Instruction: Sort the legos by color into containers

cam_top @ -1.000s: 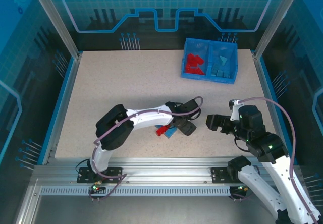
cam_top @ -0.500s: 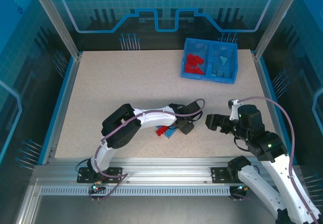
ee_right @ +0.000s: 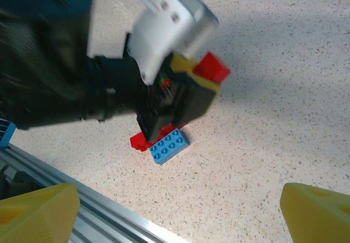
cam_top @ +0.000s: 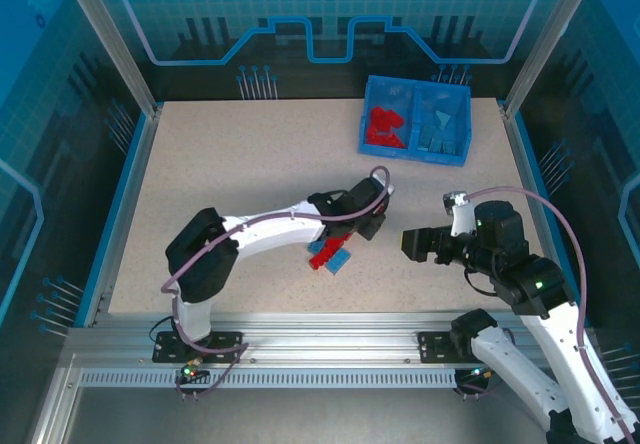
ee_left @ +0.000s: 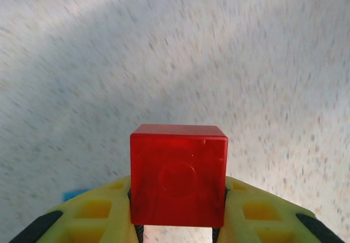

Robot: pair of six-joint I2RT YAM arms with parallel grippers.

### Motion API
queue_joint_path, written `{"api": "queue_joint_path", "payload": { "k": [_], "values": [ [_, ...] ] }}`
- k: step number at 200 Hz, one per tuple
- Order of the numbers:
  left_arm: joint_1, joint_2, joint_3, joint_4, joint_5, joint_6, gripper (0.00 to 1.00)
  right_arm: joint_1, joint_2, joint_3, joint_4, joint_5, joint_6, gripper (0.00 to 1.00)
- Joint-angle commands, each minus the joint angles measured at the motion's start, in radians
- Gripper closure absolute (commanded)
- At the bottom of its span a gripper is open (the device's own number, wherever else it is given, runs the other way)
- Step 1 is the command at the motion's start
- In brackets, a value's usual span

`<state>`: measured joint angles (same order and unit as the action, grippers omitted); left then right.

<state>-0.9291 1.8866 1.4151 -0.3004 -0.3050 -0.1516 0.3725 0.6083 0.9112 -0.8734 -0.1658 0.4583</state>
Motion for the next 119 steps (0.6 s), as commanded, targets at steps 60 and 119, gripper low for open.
{"api": "queue_joint_path", "payload": {
  "k": [60, 119],
  "values": [
    [0.209, 0.33, 0.536, 0.043, -0.039, 0.077, 0.76, 0.001, -0.005, 0.014, 0.042, 0.026, 0.043, 0.03],
    [0.259, 0.648, 0.997, 0.127, -0.004, 0.238, 0.74, 0.002, 0.005, 0.028, 0.028, 0.033, 0.034, 0.03]
  ]
}}
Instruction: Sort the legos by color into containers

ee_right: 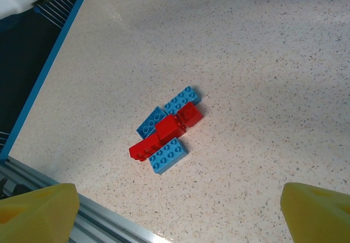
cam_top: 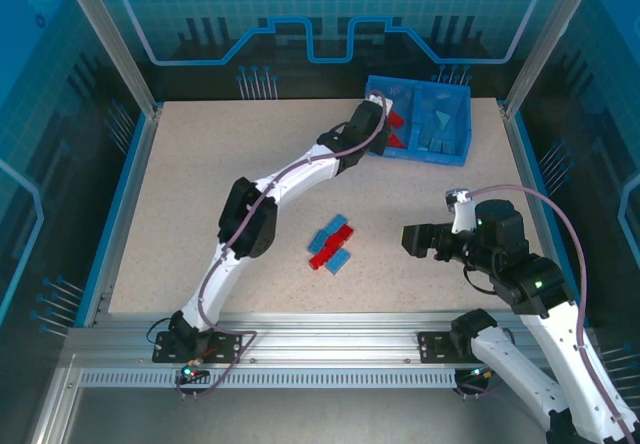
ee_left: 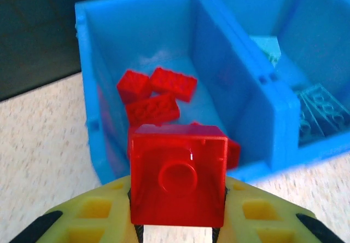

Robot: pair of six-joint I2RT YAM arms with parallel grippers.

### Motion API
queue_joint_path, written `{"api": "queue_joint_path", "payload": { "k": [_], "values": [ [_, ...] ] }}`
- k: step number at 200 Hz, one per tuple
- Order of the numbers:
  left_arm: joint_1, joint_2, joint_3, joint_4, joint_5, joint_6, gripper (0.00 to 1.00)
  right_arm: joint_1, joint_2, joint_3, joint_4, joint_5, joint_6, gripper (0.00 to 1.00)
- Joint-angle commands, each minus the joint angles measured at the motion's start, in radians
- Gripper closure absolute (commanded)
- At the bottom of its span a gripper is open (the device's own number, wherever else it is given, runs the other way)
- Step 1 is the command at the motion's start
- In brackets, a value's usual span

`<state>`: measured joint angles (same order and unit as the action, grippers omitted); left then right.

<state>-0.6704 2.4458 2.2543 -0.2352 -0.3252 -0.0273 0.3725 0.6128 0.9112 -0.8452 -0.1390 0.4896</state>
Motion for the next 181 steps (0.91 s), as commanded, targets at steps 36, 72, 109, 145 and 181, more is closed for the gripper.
{"api": "queue_joint_path", "payload": {
  "k": [36, 72, 109, 145, 181],
  "values": [
    [0.009, 0.254, 0.414, 0.098, -0.002, 0.141, 0.37, 0.002, -0.005, 0.031, -0.018, 0.001, 0.004, 0.03],
    [0.009, 0.227, 0.413, 0.135, -0.057, 0.118, 0.16, 0.002, -0.031, 0.031, -0.04, 0.01, 0.013, 0.03],
    [0.002, -0.038, 0.099, 0.156, -0.084, -0.013, 0.1, 0.001, -0.037, 0.031, -0.047, 0.012, 0.03, 0.03],
    [0.001, -0.44, -0.441, 0.276, -0.019, -0.19, 0.07, 0.001, -0.032, 0.023, -0.03, 0.006, 0.042, 0.03],
    [-0.001, -0.807, -0.844, 0.224, 0.08, -0.262, 0.04, 0.005, 0.005, 0.019, -0.006, -0.003, 0.04, 0.03]
  ]
}}
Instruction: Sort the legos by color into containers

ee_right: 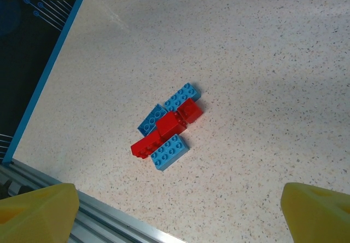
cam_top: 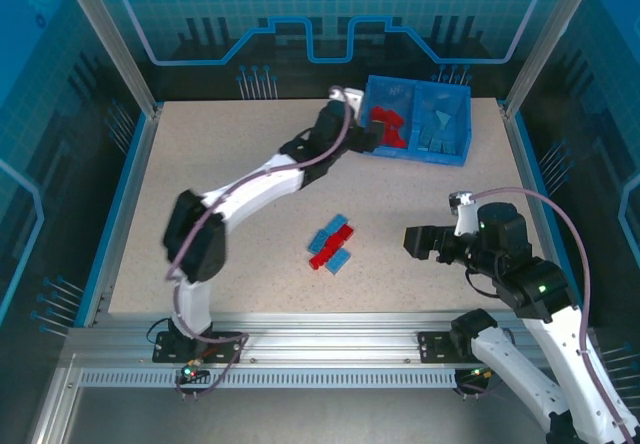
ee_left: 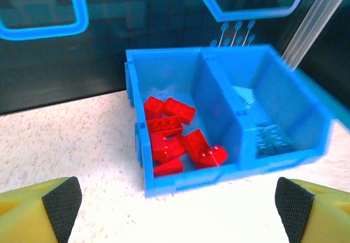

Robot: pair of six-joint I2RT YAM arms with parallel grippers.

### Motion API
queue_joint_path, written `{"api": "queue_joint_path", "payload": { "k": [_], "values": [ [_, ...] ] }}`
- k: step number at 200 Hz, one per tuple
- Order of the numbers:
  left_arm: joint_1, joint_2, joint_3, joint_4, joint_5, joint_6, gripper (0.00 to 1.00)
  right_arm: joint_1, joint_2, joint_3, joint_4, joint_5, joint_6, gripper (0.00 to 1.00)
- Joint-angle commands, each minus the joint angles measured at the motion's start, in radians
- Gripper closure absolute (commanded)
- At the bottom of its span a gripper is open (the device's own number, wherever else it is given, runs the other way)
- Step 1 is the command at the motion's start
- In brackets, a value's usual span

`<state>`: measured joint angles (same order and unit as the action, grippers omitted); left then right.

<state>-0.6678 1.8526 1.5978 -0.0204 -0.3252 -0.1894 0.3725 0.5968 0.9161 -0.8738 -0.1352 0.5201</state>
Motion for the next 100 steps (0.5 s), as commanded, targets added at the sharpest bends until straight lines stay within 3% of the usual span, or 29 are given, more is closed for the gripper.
{"api": "queue_joint_path", "payload": {
  "k": [1, 51, 100],
  "values": [
    [-0.003, -0.224, -0.196, 0.006, 0.081, -0.101, 0.03, 0.005, 0.023, 0.014, 0.024, -0.007, 0.01, 0.03],
    [-0.012, -0.638, -0.541, -0.217, 0.143, -0.105, 0.01, 0.069, 0.151, -0.106, 0.201, -0.058, 0.061, 0.04],
    [-0.016, -0.856, -0.589, -0.555, 0.201, 0.058, 0.01, 0.311, 0.414, -0.181, 0.363, 0.08, 0.099, 0.02]
  ]
}}
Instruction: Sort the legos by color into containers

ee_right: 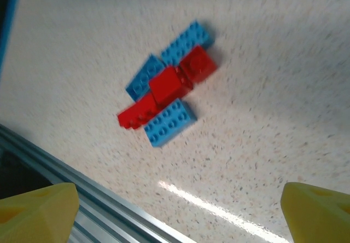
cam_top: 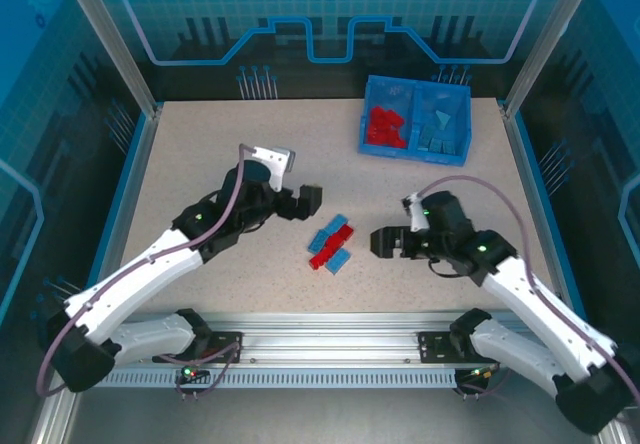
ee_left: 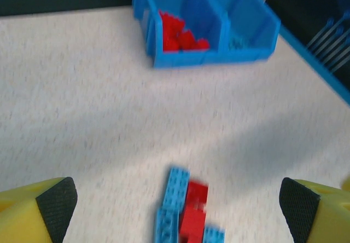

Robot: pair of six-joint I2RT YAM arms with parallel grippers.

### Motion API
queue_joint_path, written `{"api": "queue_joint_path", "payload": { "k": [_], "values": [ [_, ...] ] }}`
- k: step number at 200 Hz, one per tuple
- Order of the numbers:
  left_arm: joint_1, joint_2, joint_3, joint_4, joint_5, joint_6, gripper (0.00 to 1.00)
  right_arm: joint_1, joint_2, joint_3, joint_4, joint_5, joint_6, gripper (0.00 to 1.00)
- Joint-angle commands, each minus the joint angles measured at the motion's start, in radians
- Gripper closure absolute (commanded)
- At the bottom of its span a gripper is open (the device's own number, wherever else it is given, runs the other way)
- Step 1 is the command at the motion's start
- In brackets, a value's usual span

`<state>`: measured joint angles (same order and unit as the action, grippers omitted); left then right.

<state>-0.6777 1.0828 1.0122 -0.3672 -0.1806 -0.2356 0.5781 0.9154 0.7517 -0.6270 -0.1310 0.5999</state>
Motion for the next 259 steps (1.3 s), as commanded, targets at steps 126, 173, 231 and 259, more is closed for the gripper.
{"api": "queue_joint_path", "payload": {
  "k": [126, 173, 231, 259],
  "values": [
    [-0.008, -0.326, -0.277, -0.234, 0.367, 0.579, 0.01, 0.343, 0.71, 0.123, 0.334, 0.276, -0.346, 0.0],
    [-0.007, -0.353, -0.299, -0.262, 0.332, 0.638, 0.01, 0.366, 0.814, 0.177, 0.345, 0.268, -0.362, 0.18],
    [-0.008, -0.362, -0.309, -0.264, 0.393, 0.656, 0.01, 0.374, 0.741, 0.148, 0.299, 0.281, -0.339, 0.49],
    [-0.008, -0.363, -0.307, -0.263, 0.385, 0.653, 0.01, 0.371, 0.587, 0.133, 0.242, 0.363, -0.292, 0.51]
  ]
}}
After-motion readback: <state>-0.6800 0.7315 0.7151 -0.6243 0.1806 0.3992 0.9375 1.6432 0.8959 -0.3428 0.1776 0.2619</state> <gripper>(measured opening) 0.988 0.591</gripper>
